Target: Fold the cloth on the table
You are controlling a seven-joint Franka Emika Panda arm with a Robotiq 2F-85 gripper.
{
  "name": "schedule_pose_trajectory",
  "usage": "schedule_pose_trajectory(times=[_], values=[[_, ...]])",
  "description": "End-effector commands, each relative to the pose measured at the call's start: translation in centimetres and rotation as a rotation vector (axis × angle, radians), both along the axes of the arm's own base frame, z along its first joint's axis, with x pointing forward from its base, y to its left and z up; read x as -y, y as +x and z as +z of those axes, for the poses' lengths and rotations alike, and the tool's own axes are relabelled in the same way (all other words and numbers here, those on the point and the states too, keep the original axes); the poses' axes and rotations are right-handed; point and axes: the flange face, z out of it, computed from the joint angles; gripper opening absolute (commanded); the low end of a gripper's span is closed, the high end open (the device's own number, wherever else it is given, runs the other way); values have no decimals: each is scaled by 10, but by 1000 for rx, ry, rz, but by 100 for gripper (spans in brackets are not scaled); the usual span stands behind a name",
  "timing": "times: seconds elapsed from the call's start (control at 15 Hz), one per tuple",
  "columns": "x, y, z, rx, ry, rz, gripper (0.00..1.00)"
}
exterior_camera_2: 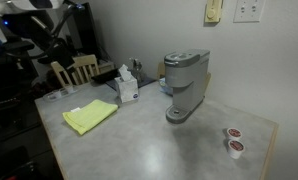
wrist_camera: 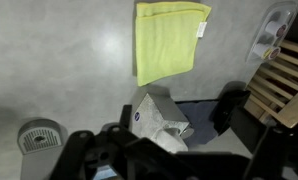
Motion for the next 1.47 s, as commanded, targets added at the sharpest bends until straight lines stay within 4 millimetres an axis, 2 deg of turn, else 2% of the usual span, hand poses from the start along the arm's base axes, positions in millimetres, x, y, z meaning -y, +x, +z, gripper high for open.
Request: schedule_pose_trajectory(times=[0.0,0.13,0.33,0.6,0.87,1.0,1.27,1.33,1.4], values=[[-6,3,-7,-19,3,22,100],[-13,8,-17,-47,-1,43,100],[-13,9,-18,-49,-4,46,100],[-15,24,-31,-25,29,0,100],[-18,41,-81,-86,39,-75,100],[-27,45,-109,-139,47,-70,100],[-58,54,-155,-257,110,44,100],[-65,55,-164,-282,120,74,100],[-56,43,-147,-243,103,25,100]])
